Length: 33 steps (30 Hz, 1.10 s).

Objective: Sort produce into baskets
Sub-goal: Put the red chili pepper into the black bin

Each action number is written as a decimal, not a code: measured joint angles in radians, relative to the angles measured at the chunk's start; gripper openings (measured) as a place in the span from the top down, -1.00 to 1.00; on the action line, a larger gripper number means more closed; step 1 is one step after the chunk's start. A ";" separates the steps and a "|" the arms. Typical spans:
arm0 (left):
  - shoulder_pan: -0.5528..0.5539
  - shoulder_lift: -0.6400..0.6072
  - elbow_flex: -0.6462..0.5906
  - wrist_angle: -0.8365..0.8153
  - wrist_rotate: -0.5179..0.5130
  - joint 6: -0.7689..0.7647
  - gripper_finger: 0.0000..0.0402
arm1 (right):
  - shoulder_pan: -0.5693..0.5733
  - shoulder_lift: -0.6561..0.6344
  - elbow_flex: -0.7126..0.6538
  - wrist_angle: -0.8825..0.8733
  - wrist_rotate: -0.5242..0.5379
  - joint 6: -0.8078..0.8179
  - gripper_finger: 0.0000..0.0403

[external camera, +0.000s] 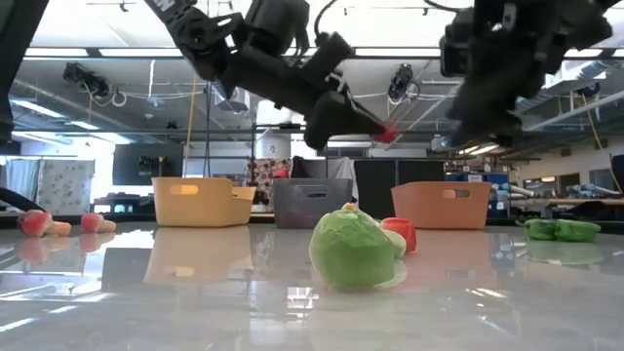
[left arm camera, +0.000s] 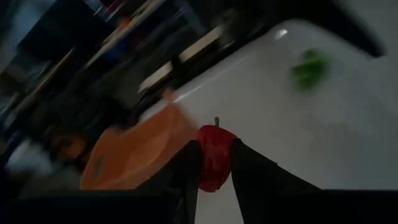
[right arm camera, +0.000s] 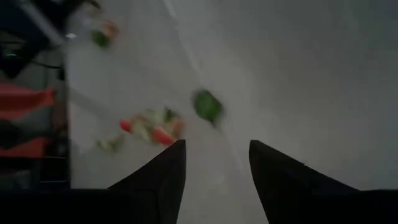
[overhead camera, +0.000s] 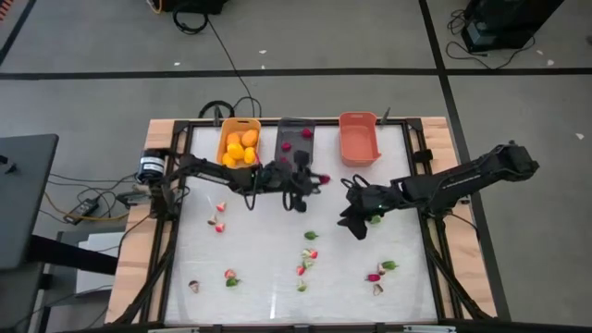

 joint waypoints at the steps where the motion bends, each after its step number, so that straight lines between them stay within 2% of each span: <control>1: 0.019 0.000 0.000 -0.001 -0.030 -0.018 0.54 | 0.007 -0.003 0.000 -0.035 0.006 0.025 0.07; 6: 0.145 0.000 0.000 -0.043 -0.082 -0.144 0.54 | 0.059 -0.015 0.000 -0.160 0.000 0.153 0.07; 10: 0.207 0.000 0.001 -0.122 -0.076 -0.210 0.54 | 0.103 -0.015 0.000 -0.222 0.004 0.241 0.07; 14: 0.263 0.000 0.072 -0.366 -0.068 -0.312 0.54 | 0.138 -0.015 -0.001 -0.245 0.039 0.267 0.07; 16: 0.283 0.000 0.123 -0.514 -0.038 -0.348 0.54 | 0.142 -0.015 -0.001 -0.250 0.044 0.238 0.07; 18: 0.294 0.000 0.163 -0.613 -0.017 -0.376 0.54 | 0.142 -0.015 -0.001 -0.246 0.028 0.143 0.07; 21: 0.309 0.000 0.216 -0.695 0.016 -0.382 0.54 | 0.149 -0.012 -0.002 -0.246 0.010 -0.045 0.07; 26: 0.306 0.000 0.258 -0.763 0.038 -0.373 0.52 | 0.155 0.005 -0.002 -0.240 0.037 -0.186 0.07; 29: 0.304 0.000 0.266 -0.764 0.044 -0.371 0.42 | 0.147 0.009 -0.002 -0.258 0.094 -0.206 0.07; 33: 0.311 0.000 0.266 -0.763 0.035 -0.372 0.19 | 0.140 0.009 -0.002 -0.292 0.108 -0.163 0.07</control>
